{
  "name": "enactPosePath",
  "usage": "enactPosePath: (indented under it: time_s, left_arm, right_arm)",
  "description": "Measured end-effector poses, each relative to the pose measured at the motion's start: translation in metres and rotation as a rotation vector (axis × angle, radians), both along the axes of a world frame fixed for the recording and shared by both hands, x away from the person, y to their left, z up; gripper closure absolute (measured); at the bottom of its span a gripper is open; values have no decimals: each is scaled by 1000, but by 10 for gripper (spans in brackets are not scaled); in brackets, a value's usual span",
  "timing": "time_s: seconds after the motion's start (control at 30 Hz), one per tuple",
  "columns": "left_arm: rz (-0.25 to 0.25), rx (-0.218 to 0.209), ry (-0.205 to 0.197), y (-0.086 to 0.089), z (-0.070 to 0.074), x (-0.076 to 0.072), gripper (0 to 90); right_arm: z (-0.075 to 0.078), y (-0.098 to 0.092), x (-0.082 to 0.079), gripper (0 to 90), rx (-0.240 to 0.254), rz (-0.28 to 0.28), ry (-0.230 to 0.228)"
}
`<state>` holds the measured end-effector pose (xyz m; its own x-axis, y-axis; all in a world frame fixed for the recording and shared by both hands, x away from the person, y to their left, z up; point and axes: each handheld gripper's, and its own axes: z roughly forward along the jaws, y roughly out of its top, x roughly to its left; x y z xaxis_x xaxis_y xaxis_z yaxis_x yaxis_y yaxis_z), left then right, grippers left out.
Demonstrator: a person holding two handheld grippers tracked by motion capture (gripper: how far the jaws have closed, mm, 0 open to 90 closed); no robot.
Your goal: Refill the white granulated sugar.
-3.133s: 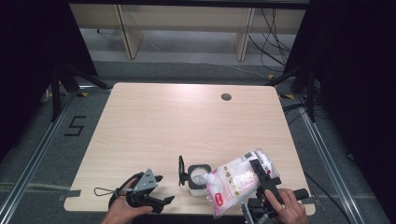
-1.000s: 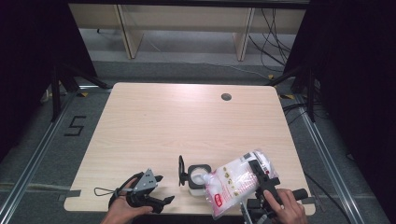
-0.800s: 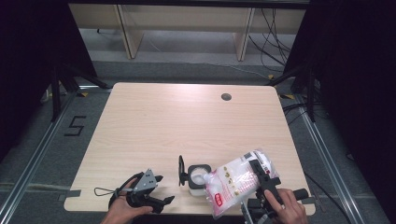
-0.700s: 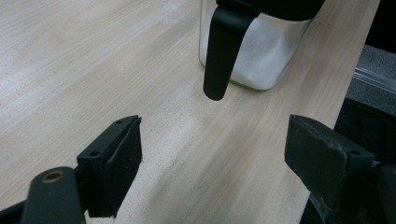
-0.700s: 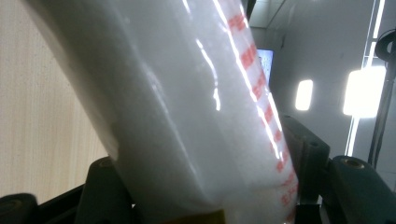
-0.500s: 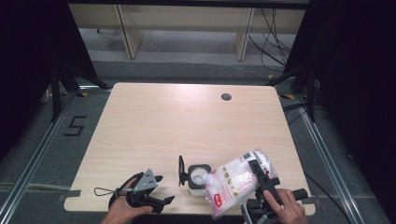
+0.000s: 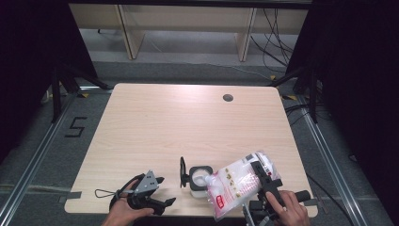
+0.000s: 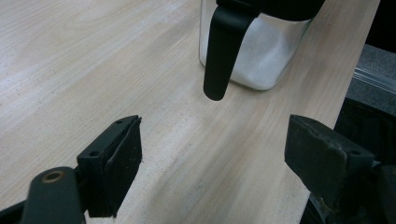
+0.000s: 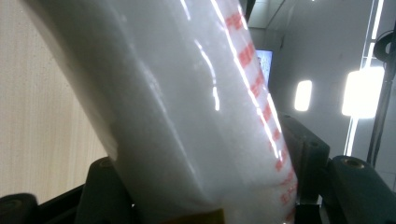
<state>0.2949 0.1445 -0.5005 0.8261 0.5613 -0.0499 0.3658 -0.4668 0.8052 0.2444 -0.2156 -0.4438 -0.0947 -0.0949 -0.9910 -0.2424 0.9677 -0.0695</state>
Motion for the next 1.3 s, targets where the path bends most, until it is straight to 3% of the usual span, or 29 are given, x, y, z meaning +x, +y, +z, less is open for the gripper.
enactPosePath:
  time_s: [0.03, 0.23, 0.27, 0.33, 0.37, 0.4, 0.43, 0.47, 0.5, 0.57, 0.67, 0.73, 0.77, 0.8, 0.87, 0.93, 1.0, 1.03, 1.1, 1.13, 1.17, 1.3]
  left_arm:
    - [11, -7, 12, -1, 0, -1, 186]
    - [-3, 1, -4, 0, 0, 0, 186]
    - [-9, 5, -9, 0, 0, 1, 186]
    - [11, -7, 13, -1, 0, -1, 186]
    - [11, -7, 12, -1, 0, -1, 186]
    - [11, -7, 12, -1, 0, -1, 186]
    - [10, -7, 13, -1, 0, -1, 186]
    - [7, -5, 9, 0, 0, -1, 186]
    - [-9, 4, -9, 1, 0, 1, 186]
    - [9, -5, 6, 0, 0, 0, 186]
    - [10, -8, 13, -1, 0, -1, 186]
    - [7, -6, 9, 0, 0, -1, 186]
    - [-9, 4, -9, 1, 0, 1, 186]
    - [-7, 3, -6, 0, 0, 1, 186]
    - [8, -7, 11, 0, 0, -1, 186]
    - [10, -6, 12, 0, 0, -1, 186]
    - [9, -7, 10, 0, 0, -1, 186]
    - [-6, 2, -5, 0, 0, 1, 186]
    - [-8, 3, -8, 0, 0, 1, 186]
    - [-8, 3, -7, 0, 0, 1, 186]
    - [10, -7, 12, 0, 0, -1, 186]
    - [-2, -1, 0, 0, 0, 0, 186]
  right_arm:
    - [3, 1, 0, 414, -39, 10, -6]
    - [3, 1, -1, 414, -42, -7, -6]
    - [1, 0, -2, 414, -5, -24, 10]
    - [5, 2, -1, 414, -39, -3, -8]
    - [0, 0, -2, 414, 15, -29, 10]
    - [0, 0, -2, 414, 0, -34, 12]
    - [4, 2, 0, 415, -62, -4, -4]
    - [4, 1, 1, 415, -56, 24, -19]
    - [0, 0, 0, 415, 0, -1, 2]
    - [4, 1, -1, 415, -47, 0, -5]
    - [1, 0, 0, 415, -18, 1, -3]
    - [4, 1, -1, 415, -55, -8, 0]
    - [4, 1, -1, 415, -42, -11, 8]
    - [2, 1, 0, 415, -19, 4, -2]
    - [3, 1, 0, 415, -18, 3, -5]
    - [-1, -1, -3, 415, 42, -46, 24]
    - [5, 0, 0, 416, -45, -5, 4]
    - [4, -1, 1, 416, -25, 11, 0]
    - [1, -2, -1, 415, 29, -30, 26]
    - [2, -2, 0, 416, 21, -20, 15]
    - [5, -2, 0, 416, -18, -5, 3]
    - [5, -2, -1, 416, -12, -16, 2]
